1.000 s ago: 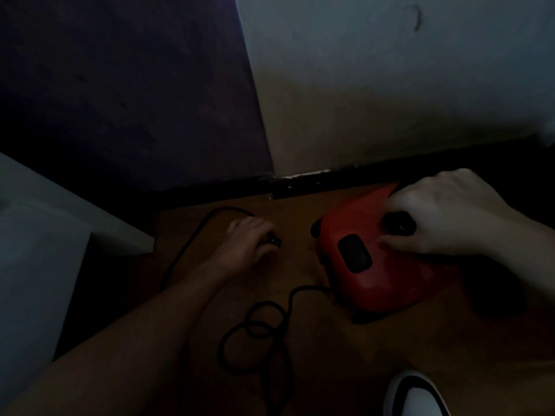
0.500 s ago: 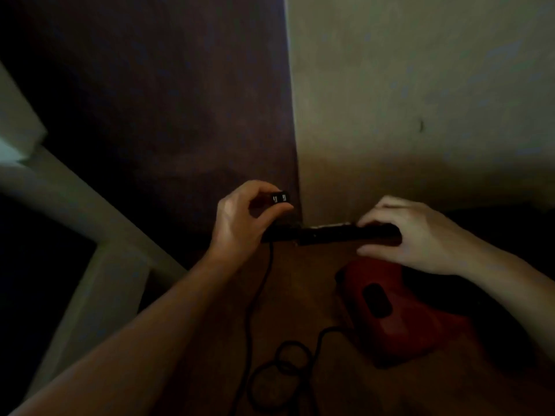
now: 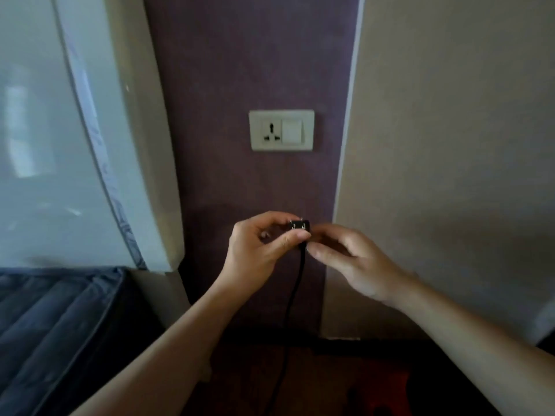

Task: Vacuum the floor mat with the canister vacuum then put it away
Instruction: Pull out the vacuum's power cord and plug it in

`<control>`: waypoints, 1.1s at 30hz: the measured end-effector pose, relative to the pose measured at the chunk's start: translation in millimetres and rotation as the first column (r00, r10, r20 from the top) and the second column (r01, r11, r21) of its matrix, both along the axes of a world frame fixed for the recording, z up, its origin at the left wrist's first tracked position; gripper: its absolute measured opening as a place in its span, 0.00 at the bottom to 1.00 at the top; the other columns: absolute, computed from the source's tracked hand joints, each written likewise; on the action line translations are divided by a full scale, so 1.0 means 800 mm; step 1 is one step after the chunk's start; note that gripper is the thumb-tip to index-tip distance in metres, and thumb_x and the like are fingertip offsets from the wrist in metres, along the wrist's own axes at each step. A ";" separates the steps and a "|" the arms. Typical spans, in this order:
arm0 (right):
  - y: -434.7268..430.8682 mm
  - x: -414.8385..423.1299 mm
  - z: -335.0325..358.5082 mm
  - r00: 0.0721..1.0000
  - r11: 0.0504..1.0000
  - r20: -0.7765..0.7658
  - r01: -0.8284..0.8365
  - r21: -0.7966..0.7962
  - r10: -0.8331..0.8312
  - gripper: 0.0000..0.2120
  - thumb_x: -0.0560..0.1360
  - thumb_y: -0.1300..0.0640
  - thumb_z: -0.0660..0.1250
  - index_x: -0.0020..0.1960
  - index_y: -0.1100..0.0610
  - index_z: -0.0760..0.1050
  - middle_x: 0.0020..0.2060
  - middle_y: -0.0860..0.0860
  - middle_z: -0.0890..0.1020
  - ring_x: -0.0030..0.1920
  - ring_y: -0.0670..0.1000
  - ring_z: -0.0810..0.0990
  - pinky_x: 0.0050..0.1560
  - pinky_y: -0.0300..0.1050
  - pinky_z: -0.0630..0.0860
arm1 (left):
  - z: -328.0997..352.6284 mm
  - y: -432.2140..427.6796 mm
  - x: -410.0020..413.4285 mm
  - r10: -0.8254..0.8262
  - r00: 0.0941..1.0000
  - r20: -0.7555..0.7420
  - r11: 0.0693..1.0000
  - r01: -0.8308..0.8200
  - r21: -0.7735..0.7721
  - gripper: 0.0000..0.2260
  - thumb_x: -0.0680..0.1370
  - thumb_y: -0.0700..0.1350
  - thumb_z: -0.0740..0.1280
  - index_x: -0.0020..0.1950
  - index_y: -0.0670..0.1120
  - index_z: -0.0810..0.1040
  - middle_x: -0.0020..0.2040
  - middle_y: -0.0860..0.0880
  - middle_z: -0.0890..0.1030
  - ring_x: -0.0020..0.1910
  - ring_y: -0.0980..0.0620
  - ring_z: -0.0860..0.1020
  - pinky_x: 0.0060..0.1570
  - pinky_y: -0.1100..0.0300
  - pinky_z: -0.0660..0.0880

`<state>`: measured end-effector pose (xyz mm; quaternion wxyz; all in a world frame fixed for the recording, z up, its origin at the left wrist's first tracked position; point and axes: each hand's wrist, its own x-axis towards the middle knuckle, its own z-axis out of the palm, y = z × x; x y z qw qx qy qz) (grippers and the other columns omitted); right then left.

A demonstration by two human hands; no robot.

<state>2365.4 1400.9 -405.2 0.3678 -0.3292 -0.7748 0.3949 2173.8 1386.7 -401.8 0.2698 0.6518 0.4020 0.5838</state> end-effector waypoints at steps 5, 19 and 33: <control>-0.006 -0.031 0.041 0.963 0.977 -0.267 -0.087 -0.193 0.033 0.16 0.79 0.49 0.65 0.49 0.62 0.82 0.40 0.55 0.81 0.40 0.50 0.80 0.50 0.54 0.79 | 0.041 0.005 -0.017 -0.166 0.977 0.137 0.986 0.164 0.026 0.11 0.70 0.43 0.73 0.47 0.37 0.83 0.47 0.46 0.83 0.41 0.58 0.82 0.42 0.68 0.76; 0.080 -0.063 0.081 0.953 0.948 -0.077 0.299 0.105 -0.292 0.08 0.81 0.55 0.66 0.46 0.56 0.81 0.26 0.48 0.75 0.23 0.43 0.71 0.28 0.40 0.66 | 0.103 0.138 -0.132 0.521 0.562 -0.643 0.843 -0.222 0.490 0.40 0.68 0.67 0.71 0.76 0.55 0.66 0.80 0.50 0.57 0.79 0.47 0.56 0.74 0.41 0.61; 0.136 -0.099 0.099 0.770 0.584 -0.084 0.545 0.601 -0.632 0.06 0.76 0.49 0.72 0.47 0.50 0.77 0.25 0.42 0.72 0.25 0.44 0.74 0.27 0.46 0.73 | 0.120 0.194 -0.155 0.689 0.287 -0.666 0.717 -0.133 0.684 0.48 0.66 0.67 0.70 0.81 0.53 0.55 0.82 0.51 0.48 0.81 0.50 0.46 0.77 0.44 0.49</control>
